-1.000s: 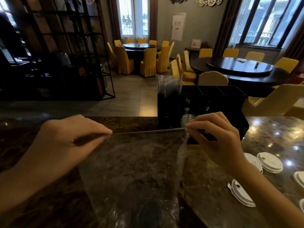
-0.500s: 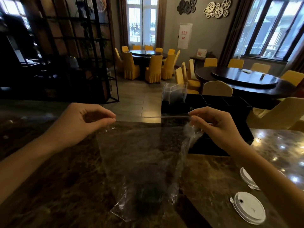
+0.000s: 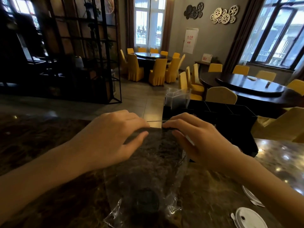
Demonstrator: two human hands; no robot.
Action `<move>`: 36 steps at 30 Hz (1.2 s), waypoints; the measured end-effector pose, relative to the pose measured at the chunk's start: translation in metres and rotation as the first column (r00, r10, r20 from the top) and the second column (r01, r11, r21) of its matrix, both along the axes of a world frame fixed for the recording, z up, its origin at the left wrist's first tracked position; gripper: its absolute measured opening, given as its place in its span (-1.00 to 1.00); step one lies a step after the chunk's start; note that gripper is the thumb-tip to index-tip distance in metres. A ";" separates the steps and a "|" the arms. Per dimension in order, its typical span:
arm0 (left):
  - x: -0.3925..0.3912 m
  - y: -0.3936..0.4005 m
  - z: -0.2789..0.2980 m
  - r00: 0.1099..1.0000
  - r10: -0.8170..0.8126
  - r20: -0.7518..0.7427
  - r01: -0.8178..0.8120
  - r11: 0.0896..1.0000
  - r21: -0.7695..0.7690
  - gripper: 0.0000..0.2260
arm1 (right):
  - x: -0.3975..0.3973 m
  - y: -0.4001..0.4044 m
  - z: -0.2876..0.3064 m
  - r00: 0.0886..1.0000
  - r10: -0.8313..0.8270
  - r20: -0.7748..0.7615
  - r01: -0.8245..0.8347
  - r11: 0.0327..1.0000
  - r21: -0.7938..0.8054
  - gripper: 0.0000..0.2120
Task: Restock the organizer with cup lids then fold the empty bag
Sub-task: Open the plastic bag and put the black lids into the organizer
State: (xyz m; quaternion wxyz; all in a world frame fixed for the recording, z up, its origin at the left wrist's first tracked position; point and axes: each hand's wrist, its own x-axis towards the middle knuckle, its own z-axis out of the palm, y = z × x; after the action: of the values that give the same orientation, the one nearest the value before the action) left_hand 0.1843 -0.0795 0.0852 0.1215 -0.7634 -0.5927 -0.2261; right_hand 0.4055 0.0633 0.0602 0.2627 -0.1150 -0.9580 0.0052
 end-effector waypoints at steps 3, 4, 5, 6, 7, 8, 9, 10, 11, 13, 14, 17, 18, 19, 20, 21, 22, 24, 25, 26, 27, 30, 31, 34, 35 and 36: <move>-0.007 0.019 -0.002 0.997 0.071 -0.042 -0.075 0.992 -0.103 -0.58 | -0.011 0.007 0.003 0.988 -0.070 0.137 0.080 0.995 -0.067 -0.60; -0.011 0.024 -0.004 0.996 0.076 -0.050 -0.083 0.984 -0.156 -0.55 | -0.014 0.010 0.004 0.982 -0.091 0.164 0.103 0.992 -0.068 -0.60; -0.014 0.029 -0.005 0.995 0.077 -0.058 -0.087 0.975 -0.205 -0.53 | -0.016 0.013 0.004 0.976 -0.112 0.188 0.126 0.990 -0.064 -0.60; -0.018 0.032 -0.006 0.995 0.076 -0.070 -0.091 0.966 -0.241 -0.53 | -0.018 0.016 0.005 0.969 -0.130 0.209 0.147 0.987 -0.065 -0.59; -0.021 0.034 -0.007 0.994 0.073 -0.083 -0.093 0.960 -0.265 -0.54 | -0.021 0.018 0.006 0.962 -0.146 0.230 0.165 0.984 -0.067 -0.58; -0.023 0.035 -0.008 0.993 0.072 -0.090 -0.094 0.955 -0.283 -0.55 | -0.023 0.020 0.006 0.956 -0.160 0.247 0.181 0.981 -0.065 -0.56; -0.026 0.036 -0.008 0.993 0.069 -0.092 -0.094 0.950 -0.299 -0.56 | -0.025 0.022 0.007 0.950 -0.172 0.259 0.194 0.979 -0.062 -0.56; -0.029 0.037 -0.008 0.994 0.065 -0.089 -0.090 0.944 -0.317 -0.58 | -0.027 0.024 0.008 0.948 -0.180 0.264 0.203 0.977 -0.063 -0.59; -0.032 0.037 -0.008 0.995 0.056 -0.080 -0.080 0.936 -0.343 -0.61 | -0.028 0.026 0.008 0.947 -0.180 0.267 0.204 0.977 -0.065 -0.65; -0.035 0.036 -0.004 0.999 0.023 -0.028 -0.032 0.906 -0.422 -0.66 | -0.032 0.028 0.010 0.939 -0.147 0.312 0.181 0.980 -0.082 -0.72; -0.035 0.034 -0.002 1.000 -0.001 0.024 0.012 0.885 -0.466 -0.67 | -0.033 0.029 0.012 0.928 -0.114 0.355 0.159 0.982 -0.100 -0.73; -0.031 0.031 0.007 0.981 -0.032 0.190 0.138 0.803 -0.580 -0.66 | -0.036 0.028 0.016 0.873 0.013 0.487 0.074 0.985 -0.158 -0.64; -0.029 0.031 0.009 0.979 -0.029 0.202 0.148 0.782 -0.606 -0.67 | -0.037 0.027 0.017 0.855 0.042 0.517 0.044 0.987 -0.153 -0.60; -0.027 0.032 0.011 0.983 -0.032 0.180 0.139 0.769 -0.624 -0.71 | -0.038 0.024 0.017 0.838 0.062 0.542 0.017 0.990 -0.140 -0.56; -0.025 0.035 0.011 0.991 -0.049 0.122 0.115 0.769 -0.629 -0.75 | -0.039 0.022 0.016 0.823 0.076 0.563 -0.004 0.992 -0.128 -0.51; -0.021 0.038 0.011 0.996 -0.078 0.035 0.083 0.783 -0.617 -0.78 | -0.039 0.019 0.015 0.809 0.090 0.581 -0.023 0.992 -0.121 -0.47; -0.017 0.040 0.010 0.992 -0.107 -0.068 0.046 0.803 -0.594 -0.77 | -0.039 0.017 0.013 0.797 0.104 0.595 -0.040 0.992 -0.119 -0.44; -0.005 0.044 0.004 0.953 -0.170 -0.253 0.009 0.844 -0.536 -0.76 | -0.038 0.011 0.009 0.779 0.110 0.617 -0.070 0.994 -0.088 -0.41; 0.000 0.045 0.000 0.922 -0.204 -0.329 0.012 0.865 -0.502 -0.75 | -0.037 0.009 0.008 0.775 0.098 0.625 -0.088 0.995 -0.048 -0.42; 0.004 0.046 -0.005 0.886 -0.226 -0.405 0.010 0.882 -0.470 -0.71 | -0.036 0.008 0.006 0.773 0.079 0.630 -0.102 0.995 0.000 -0.43; 0.007 0.047 -0.010 0.844 -0.234 -0.482 -0.005 0.896 -0.443 -0.66 | -0.036 0.007 0.005 0.773 0.056 0.632 -0.108 0.993 0.043 -0.43; 0.010 0.048 -0.019 0.758 -0.229 -0.610 -0.039 0.918 -0.394 -0.52 | -0.036 0.006 0.003 0.778 0.008 0.628 -0.103 0.988 0.115 -0.40; 0.010 0.048 -0.022 0.755 -0.231 -0.614 -0.035 0.921 -0.389 -0.51 | -0.036 0.007 0.001 0.779 0.000 0.627 -0.103 0.986 0.129 -0.41; 0.008 0.043 -0.031 0.743 -0.224 -0.630 -0.027 0.931 -0.363 -0.52 | -0.034 0.010 -0.004 0.780 -0.052 0.623 -0.106 0.971 0.214 -0.39; 0.008 0.041 -0.033 0.730 -0.208 -0.651 -0.052 0.933 -0.356 -0.51 | -0.033 0.010 -0.006 0.780 -0.075 0.621 -0.100 0.965 0.242 -0.35; 0.007 0.039 -0.036 0.714 -0.192 -0.673 -0.082 0.932 -0.354 -0.48 | -0.032 0.010 -0.007 0.781 -0.092 0.618 -0.090 0.962 0.257 -0.32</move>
State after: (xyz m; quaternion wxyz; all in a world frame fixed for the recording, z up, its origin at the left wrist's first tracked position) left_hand 0.1913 -0.0407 0.0493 0.1878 -0.8182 -0.5103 0.1869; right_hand 0.3731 0.0733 0.0535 -0.0561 -0.0736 -0.9819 -0.1651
